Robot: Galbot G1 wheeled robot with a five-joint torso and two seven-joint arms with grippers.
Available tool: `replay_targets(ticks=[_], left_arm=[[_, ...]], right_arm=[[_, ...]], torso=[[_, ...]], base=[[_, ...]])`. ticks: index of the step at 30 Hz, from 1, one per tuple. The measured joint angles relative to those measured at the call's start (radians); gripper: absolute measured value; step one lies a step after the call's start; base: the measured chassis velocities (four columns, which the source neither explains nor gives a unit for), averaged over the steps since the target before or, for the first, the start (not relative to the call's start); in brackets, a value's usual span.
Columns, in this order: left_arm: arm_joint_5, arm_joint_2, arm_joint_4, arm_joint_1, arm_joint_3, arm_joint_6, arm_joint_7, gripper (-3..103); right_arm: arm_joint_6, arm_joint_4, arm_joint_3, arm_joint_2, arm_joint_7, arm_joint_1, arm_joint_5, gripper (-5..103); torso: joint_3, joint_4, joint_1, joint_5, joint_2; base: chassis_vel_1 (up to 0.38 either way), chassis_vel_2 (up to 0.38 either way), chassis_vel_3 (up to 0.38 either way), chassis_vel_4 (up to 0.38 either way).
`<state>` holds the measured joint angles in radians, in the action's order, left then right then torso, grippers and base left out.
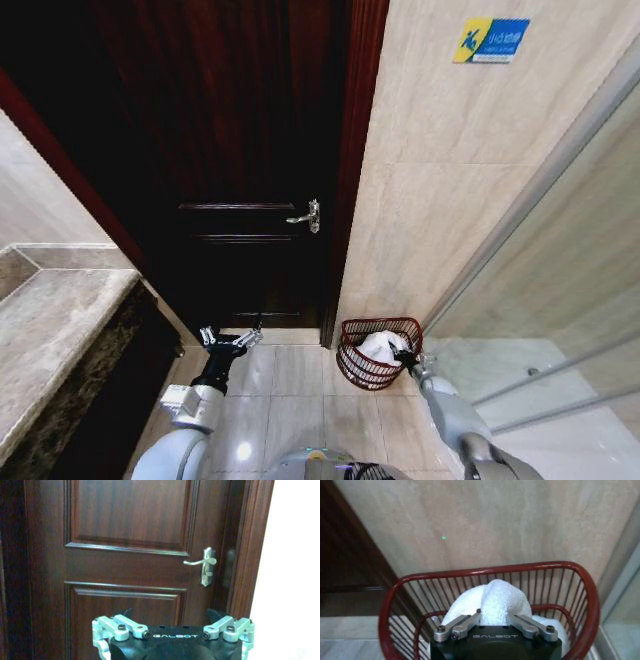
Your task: Discard the used towel into the hamper.
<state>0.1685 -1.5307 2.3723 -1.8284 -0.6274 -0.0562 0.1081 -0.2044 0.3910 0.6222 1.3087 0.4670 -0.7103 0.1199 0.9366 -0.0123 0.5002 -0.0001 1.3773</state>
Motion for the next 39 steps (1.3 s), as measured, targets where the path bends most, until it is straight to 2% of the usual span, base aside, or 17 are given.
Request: replay_targets(ticks=[7,24,26,29,31,34,35,37,38,39], left_arm=[[0.0,0.0,0.0,0.0,0.0,0.0,0.0,100],[0.0,0.0,0.0,0.0,0.0,0.0,0.0,100],[0.0,0.0,0.0,0.0,0.0,0.0,0.0,100],[0.0,0.0,0.0,0.0,0.0,0.0,0.0,100],[0.0,0.0,0.0,0.0,0.0,0.0,0.0,100],[0.0,0.0,0.0,0.0,0.0,0.0,0.0,100],[0.0,0.0,0.0,0.0,0.0,0.0,0.0,100],[0.0,0.0,0.0,0.0,0.0,0.0,0.0,100],[0.0,0.0,0.0,0.0,0.0,0.0,0.0,100],[0.0,0.0,0.0,0.0,0.0,0.0,0.0,100]], right_arm=[[-0.008,0.022,-0.003,0.018,-0.016,0.0,0.034,5],[0.0,0.04,0.032,0.012,0.022,-0.055,-0.01,5],[0.01,0.04,0.034,0.012,0.033,-0.063,-0.02,5],[0.028,0.041,0.039,0.012,0.038,-0.065,-0.04,5],[0.053,0.04,0.046,0.012,0.038,-0.065,-0.06,5],[0.067,0.037,0.053,0.01,0.036,-0.068,-0.077,5],[0.07,0.035,0.06,0.01,0.036,-0.072,-0.095,5],[0.07,0.033,0.068,0.011,0.037,-0.076,-0.115,5],[0.07,0.032,0.075,0.011,0.037,-0.082,-0.132,2],[0.07,0.032,0.075,0.011,0.037,-0.082,-0.132,2]], torso=[[0.0,0.0001,0.0,0.0002,0.0],[0.0,-0.0003,0.0,0.0,0.0],[0.0,0.0001,0.0,0.0008,0.0],[0.0,-0.0001,0.0,-0.0006,0.0],[0.0,0.0002,0.0,0.0008,0.0],[0.0,-0.0006,0.0,-0.0012,0.0],[0.0,0.0001,0.0,0.0005,0.0],[0.0,0.0002,0.0,0.0012,0.0],[0.0,-0.0002,0.0,-0.0006,0.0],[0.0,-0.0002,0.0,-0.0006,0.0]], base=[[0.0,0.0,0.0,0.0],[-0.028,0.032,0.026,-0.031],[-0.154,0.154,0.178,-0.149],[-0.183,0.193,0.189,-0.201],[-0.196,0.198,0.208,-0.202],[-0.234,0.224,0.23,-0.237],[-0.234,0.246,0.225,-0.242],[-0.233,0.241,0.225,-0.224],[-0.231,0.222,0.244,-0.207],[-0.231,0.222,0.244,-0.207]])
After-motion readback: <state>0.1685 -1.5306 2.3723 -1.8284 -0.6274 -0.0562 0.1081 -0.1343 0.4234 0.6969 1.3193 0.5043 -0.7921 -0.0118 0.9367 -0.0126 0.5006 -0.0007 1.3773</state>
